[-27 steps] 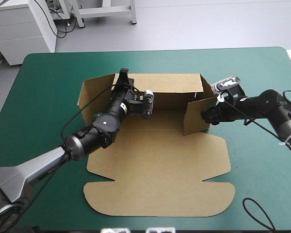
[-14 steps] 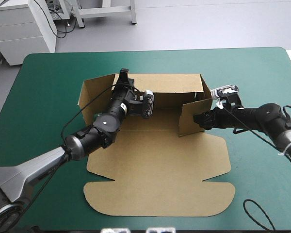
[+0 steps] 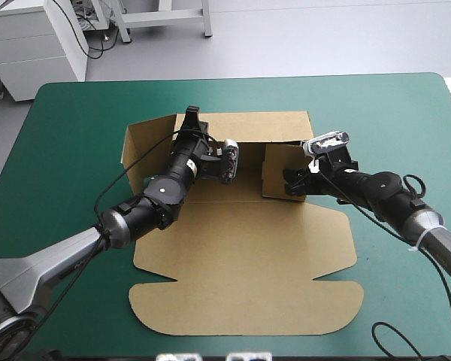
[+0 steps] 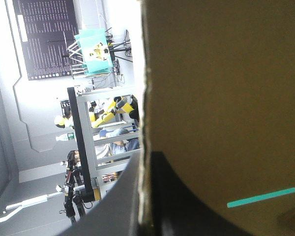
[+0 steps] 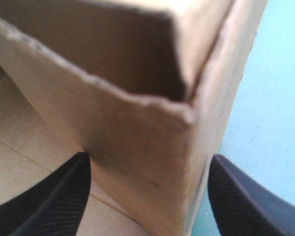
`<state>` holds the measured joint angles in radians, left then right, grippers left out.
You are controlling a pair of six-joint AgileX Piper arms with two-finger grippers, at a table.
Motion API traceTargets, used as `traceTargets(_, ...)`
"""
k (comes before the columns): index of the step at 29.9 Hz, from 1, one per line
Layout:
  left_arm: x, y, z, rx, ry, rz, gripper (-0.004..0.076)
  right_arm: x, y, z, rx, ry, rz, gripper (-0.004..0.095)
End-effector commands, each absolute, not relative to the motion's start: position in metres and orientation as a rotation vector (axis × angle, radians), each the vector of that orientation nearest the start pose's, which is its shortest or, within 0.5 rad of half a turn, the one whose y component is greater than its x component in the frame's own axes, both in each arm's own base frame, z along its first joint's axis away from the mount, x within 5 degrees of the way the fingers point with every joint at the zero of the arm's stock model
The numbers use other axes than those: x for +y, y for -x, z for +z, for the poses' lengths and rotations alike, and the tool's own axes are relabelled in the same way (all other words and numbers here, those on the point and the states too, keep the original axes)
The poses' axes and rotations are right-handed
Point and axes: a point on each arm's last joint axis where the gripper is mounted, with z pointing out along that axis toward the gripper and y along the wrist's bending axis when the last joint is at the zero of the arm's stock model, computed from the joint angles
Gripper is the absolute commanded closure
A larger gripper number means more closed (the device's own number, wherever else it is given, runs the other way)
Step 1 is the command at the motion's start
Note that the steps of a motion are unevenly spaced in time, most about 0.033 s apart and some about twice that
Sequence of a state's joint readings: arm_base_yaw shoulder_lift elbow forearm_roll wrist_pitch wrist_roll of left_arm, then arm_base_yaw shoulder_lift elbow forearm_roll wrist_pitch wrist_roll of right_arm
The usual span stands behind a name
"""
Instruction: Fold the box
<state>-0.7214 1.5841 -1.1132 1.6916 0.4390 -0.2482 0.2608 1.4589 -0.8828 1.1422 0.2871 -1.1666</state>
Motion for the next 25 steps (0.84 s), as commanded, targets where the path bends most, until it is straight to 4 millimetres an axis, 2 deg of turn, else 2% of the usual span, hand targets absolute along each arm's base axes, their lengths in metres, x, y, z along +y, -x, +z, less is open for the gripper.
traceTargets(1, -0.2060, -0.2926, 0.3329, 1.132, -1.502, 0.937, 0.0712, 0.0990, -0.2950, 0.2818, 2.056, 0.385, 0.391, 0.0288)
traceTargets(4, -0.2060, -0.2926, 0.3329, 1.132, -1.502, 0.937, 0.0712, 0.0984, -0.2955, 0.2821, 2.054, 0.377, 0.384, 0.0346)
traceTargets(7, -0.2061, -0.2925, 0.3328, 1.131, -1.503, 0.936, 0.0712, 0.0978, -0.2959, 0.2822, 2.050, 0.376, 0.374, 0.0577)
traceTargets(9, -0.2061, -0.2925, 0.3328, 1.131, -1.503, 0.936, 0.0712, 0.0970, -0.2966, 0.2826, 2.046, 0.368, 0.360, 0.0832)
traceTargets(10, -0.2061, -0.2925, 0.3328, 1.131, -1.503, 0.936, 0.0711, 0.0965, -0.2969, 0.2827, 2.043, 0.368, 0.353, 0.0917)
traceTargets(15, -0.2061, -0.2925, 0.3328, 1.142, -1.491, 0.924, 0.0710, 0.0964, -0.2977, 0.2818, 2.045, 0.365, 0.349, 0.0927)
traceTargets(18, -0.2068, -0.2923, 0.3326, 1.141, -1.493, 0.913, 0.0657, 0.0964, -0.2977, 0.2818, 2.045, 0.365, 0.349, 0.0927)
traceTargets(21, -0.2068, -0.2923, 0.3326, 1.144, -1.489, 0.909, 0.0505, 0.0964, -0.2977, 0.2818, 2.045, 0.361, 0.352, 0.0927)
traceTargets(25, -0.2071, -0.2923, 0.3329, 1.212, -1.409, 0.831, 0.0211, 0.0965, -0.2977, 0.2820, 2.046, 0.347, 0.361, 0.0927)
